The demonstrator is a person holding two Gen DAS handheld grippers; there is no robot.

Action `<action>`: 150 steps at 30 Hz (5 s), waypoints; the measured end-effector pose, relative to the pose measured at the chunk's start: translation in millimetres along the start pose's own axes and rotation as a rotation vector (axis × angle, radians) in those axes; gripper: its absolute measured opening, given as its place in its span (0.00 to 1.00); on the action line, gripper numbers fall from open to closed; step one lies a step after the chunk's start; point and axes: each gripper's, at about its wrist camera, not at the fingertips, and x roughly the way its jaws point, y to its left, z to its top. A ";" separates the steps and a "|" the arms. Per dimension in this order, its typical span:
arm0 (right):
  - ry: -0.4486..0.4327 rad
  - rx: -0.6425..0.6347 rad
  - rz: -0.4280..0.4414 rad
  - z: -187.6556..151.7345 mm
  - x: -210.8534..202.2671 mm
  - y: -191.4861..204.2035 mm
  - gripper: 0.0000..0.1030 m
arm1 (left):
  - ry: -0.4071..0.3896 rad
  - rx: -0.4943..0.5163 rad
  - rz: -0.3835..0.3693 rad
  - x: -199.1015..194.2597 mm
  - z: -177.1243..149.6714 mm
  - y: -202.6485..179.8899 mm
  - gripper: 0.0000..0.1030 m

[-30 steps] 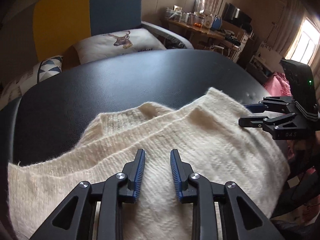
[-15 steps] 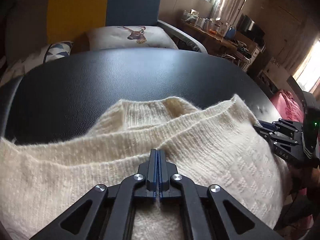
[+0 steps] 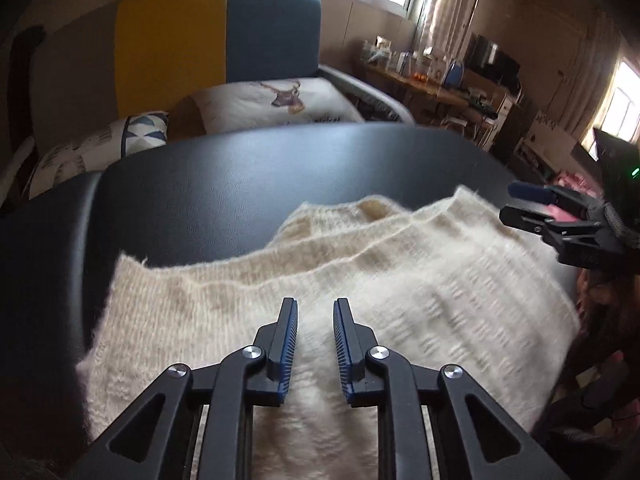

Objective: Fold clothes

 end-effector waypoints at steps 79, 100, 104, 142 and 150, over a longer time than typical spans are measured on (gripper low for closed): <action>0.193 0.207 0.398 -82.5 -8.2 -27.5 1.00 | -0.037 -0.462 -0.385 -21.2 -67.9 122.5 0.76; 0.423 -0.310 0.482 -33.0 -13.7 -0.3 1.00 | -0.011 -0.462 -0.231 -63.6 -24.9 167.3 0.14; 0.535 -0.409 0.481 -39.8 19.5 -4.3 1.00 | 0.015 -0.458 -0.247 -71.3 -10.6 159.2 0.14; 0.126 -0.062 0.509 -128.8 12.9 -69.2 1.00 | 0.161 -0.728 -0.430 -6.5 66.0 -112.5 0.17; 0.083 -0.056 0.516 -137.5 15.1 -80.1 1.00 | 0.176 -0.684 -0.596 -51.9 69.1 -120.4 0.21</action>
